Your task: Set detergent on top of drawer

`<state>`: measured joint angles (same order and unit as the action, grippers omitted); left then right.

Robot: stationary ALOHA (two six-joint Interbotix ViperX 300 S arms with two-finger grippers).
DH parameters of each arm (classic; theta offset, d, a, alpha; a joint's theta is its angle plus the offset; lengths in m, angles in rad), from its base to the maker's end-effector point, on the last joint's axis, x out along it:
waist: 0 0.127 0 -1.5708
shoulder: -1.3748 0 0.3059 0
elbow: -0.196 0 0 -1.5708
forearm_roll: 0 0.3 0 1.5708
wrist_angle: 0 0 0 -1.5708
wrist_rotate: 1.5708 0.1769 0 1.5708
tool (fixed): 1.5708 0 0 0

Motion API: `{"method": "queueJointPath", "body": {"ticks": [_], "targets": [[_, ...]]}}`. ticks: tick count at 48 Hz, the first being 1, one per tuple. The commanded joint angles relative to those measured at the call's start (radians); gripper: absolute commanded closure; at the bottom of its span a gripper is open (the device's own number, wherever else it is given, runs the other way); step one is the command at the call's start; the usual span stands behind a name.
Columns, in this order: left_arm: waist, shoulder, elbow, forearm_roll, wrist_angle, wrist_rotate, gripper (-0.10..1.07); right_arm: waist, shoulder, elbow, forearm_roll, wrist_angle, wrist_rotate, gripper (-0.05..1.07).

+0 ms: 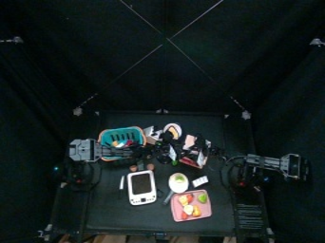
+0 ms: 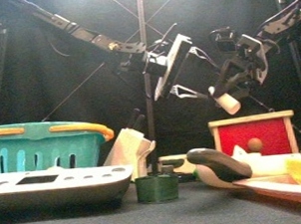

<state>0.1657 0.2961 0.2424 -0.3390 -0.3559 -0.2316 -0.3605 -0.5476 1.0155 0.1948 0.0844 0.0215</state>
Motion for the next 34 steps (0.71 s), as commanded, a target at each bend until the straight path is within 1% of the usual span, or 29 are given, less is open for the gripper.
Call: {"method": "queueJointPath", "body": {"ticks": [1, 7, 9, 17, 24, 29, 34], "targets": [[0.005, -0.044, 0.017, 0.005, -0.025, 0.002, -0.04, -0.011, -0.029, 0.005, -0.003, -0.058, 0.000, 0.35], [0.003, -0.072, 0.077, 0.003, -0.080, 0.002, -0.04, -0.035, -0.067, 0.054, -0.006, -0.163, -0.002, 0.35], [0.005, -0.084, 0.101, 0.003, -0.106, 0.002, -0.04, -0.052, -0.084, 0.078, -0.008, -0.213, -0.002, 0.35], [0.003, -0.126, 0.198, 0.003, -0.239, 0.002, -0.04, -0.091, -0.117, 0.170, -0.011, -0.405, -0.002, 0.35], [-0.002, -0.132, 0.249, 0.003, -0.310, 0.002, -0.04, -0.106, -0.100, 0.238, 0.006, -0.568, 0.000, 0.35], [-0.003, -0.127, 0.262, 0.005, -0.319, 0.002, -0.04, -0.106, -0.080, 0.262, 0.023, -0.658, 0.000, 0.35], [-0.005, -0.121, 0.267, 0.003, -0.322, 0.002, -0.04, -0.104, -0.043, 0.264, 0.037, -0.727, 0.000, 0.35]]}}
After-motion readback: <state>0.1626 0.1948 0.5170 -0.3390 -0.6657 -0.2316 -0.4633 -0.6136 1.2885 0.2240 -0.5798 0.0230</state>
